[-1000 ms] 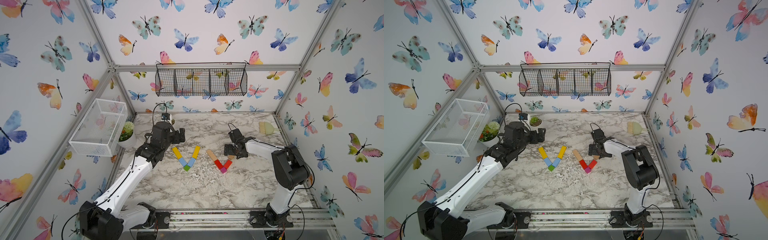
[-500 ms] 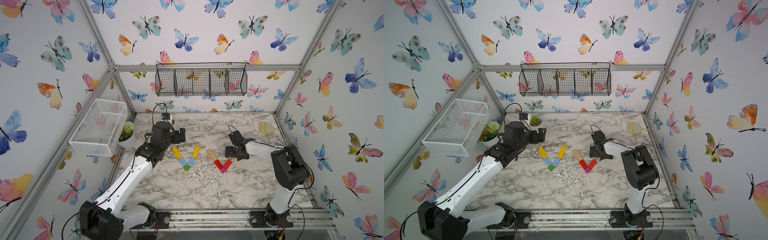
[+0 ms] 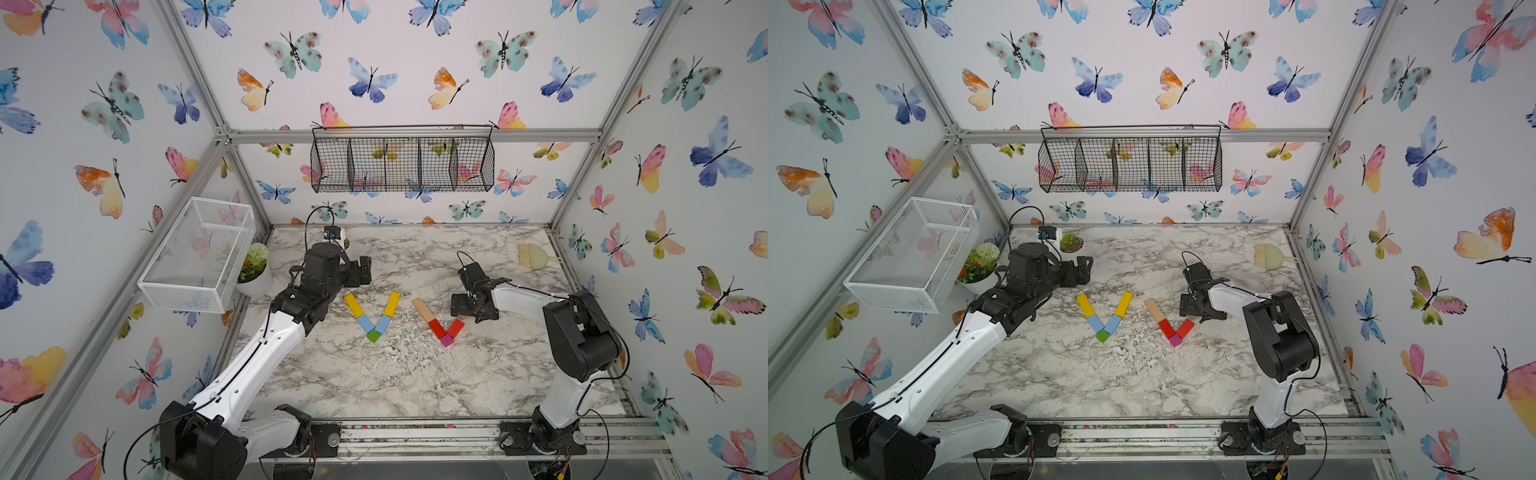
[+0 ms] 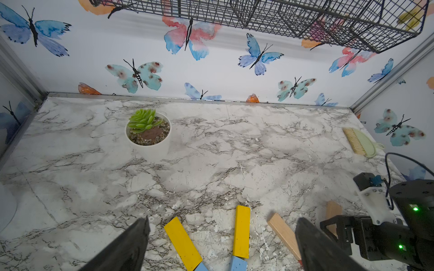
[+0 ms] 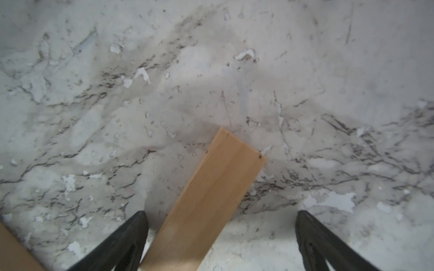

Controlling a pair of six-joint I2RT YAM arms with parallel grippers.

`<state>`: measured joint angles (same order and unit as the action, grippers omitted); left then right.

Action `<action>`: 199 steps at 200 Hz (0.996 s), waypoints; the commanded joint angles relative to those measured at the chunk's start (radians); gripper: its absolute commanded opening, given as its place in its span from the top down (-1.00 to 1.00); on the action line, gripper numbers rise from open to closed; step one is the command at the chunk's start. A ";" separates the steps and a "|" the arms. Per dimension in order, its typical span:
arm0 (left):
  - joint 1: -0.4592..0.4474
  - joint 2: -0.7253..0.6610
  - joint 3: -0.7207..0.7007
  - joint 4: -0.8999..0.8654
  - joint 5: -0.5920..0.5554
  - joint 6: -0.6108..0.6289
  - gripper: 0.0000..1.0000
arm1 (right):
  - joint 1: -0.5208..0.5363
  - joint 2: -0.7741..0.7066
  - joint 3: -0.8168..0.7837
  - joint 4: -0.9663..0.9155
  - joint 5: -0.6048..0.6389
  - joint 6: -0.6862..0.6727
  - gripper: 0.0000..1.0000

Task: Assemble the letter v with building blocks
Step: Assemble the building block at the center of the board.

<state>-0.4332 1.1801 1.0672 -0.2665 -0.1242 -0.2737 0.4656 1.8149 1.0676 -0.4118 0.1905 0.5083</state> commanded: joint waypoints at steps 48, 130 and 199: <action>0.005 0.013 0.000 0.016 0.025 -0.001 -0.95 | 0.005 -0.050 -0.027 -0.003 0.000 0.002 -0.98; 0.007 0.036 0.003 0.016 0.026 0.001 -0.95 | -0.005 -0.061 0.079 0.052 -0.088 -0.133 -0.98; 0.010 0.051 0.013 0.007 0.026 0.003 -0.95 | -0.085 0.045 0.146 0.067 -0.219 -0.197 -0.98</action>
<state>-0.4309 1.2198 1.0672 -0.2657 -0.1093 -0.2733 0.3939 1.8290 1.1969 -0.3420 0.0326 0.3454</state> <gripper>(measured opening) 0.977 0.990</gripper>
